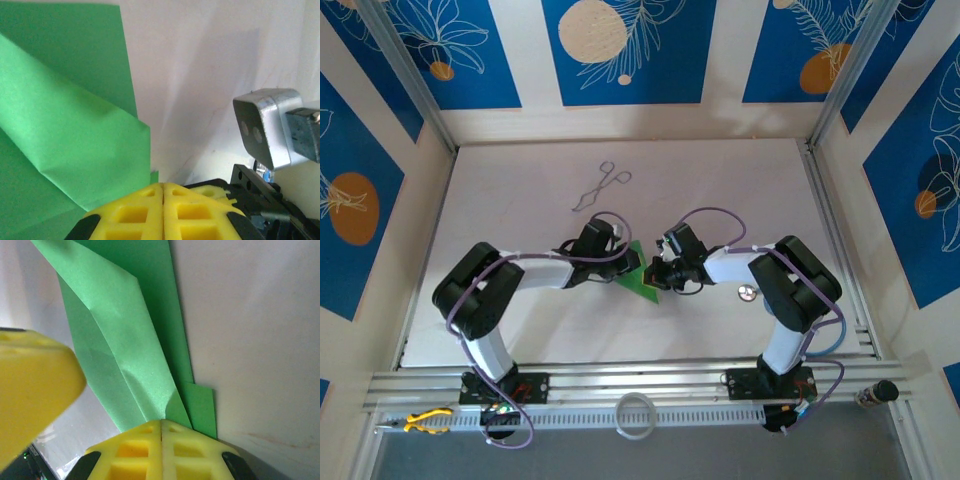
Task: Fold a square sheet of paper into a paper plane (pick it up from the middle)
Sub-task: Fourth fold the wing at the center of the table.
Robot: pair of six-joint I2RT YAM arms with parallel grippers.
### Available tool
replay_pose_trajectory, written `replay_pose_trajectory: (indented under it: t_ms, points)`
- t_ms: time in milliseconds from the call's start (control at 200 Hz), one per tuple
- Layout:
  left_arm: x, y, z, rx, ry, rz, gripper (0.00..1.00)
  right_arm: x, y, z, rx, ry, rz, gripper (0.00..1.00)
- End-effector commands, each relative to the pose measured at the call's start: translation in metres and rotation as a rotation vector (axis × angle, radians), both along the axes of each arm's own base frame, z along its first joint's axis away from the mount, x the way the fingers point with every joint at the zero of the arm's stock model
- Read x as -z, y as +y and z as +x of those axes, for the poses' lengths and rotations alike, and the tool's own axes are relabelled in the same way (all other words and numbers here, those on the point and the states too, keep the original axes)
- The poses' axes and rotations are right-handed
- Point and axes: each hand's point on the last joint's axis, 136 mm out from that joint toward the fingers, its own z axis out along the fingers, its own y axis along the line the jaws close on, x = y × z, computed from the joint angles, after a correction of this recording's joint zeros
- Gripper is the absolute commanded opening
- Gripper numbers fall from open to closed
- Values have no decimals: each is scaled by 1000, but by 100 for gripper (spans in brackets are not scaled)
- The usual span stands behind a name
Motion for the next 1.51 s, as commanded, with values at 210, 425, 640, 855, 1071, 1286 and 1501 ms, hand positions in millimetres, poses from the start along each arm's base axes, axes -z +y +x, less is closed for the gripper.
replay_pose_trajectory:
  t_ms: [210, 425, 640, 855, 1071, 1286, 1501]
  points:
    - [20, -9, -18, 84, 85, 9, 7, 29, -26, -25, 19, 116, -98, 0]
    - [39, 6, -17, 36, 113, 110, 7, 33, -28, -29, 18, 127, -108, 0]
    - [50, 25, -10, -8, 120, 183, 6, 39, -35, -34, 15, 144, -144, 0]
    - [43, 28, 8, -27, 94, 173, 6, 42, -40, -38, 4, 150, -163, 0]
    - [42, 35, 28, -48, 77, 154, 7, 43, -40, -40, -6, 153, -167, 0]
    - [45, 54, 45, -73, 76, 167, 7, 43, -39, -41, -15, 156, -165, 0]
    - [47, 74, 61, -96, 77, 184, 7, 43, -38, -41, -23, 158, -163, 0]
